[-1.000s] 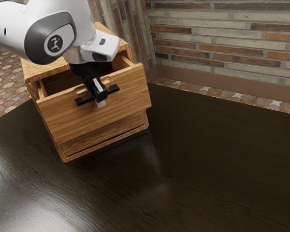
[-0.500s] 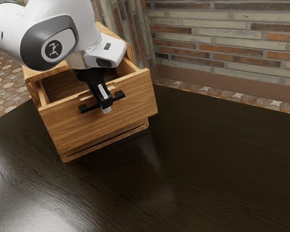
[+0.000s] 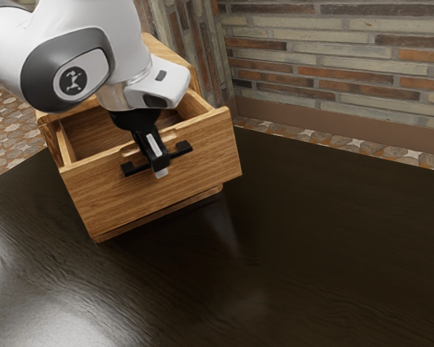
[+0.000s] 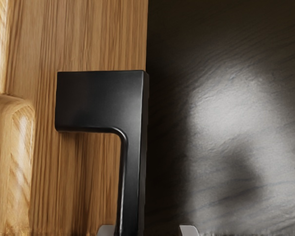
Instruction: Pull the drawer handle with one arm to open the drawer
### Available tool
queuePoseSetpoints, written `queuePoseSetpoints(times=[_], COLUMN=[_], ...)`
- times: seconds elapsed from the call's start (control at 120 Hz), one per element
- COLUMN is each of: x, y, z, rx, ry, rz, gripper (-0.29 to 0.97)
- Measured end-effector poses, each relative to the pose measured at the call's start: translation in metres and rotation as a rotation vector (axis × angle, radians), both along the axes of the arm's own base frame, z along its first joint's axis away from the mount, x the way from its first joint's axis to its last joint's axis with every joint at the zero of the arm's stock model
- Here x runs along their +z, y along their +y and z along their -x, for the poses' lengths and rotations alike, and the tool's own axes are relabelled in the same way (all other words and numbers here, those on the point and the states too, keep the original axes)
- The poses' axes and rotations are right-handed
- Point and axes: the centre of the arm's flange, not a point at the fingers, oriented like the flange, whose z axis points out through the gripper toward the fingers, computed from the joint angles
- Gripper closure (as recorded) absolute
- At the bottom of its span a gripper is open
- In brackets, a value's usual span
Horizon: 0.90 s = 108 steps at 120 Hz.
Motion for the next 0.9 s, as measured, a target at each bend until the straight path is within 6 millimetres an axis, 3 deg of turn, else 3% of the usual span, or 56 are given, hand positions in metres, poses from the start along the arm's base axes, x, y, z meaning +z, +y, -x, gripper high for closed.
queuePoseSetpoints(times=[0.9], x=[0.002], y=[-0.046], z=[0.024], rx=[-0.041], ry=[-0.010], rz=[0.003], gripper=[0.60])
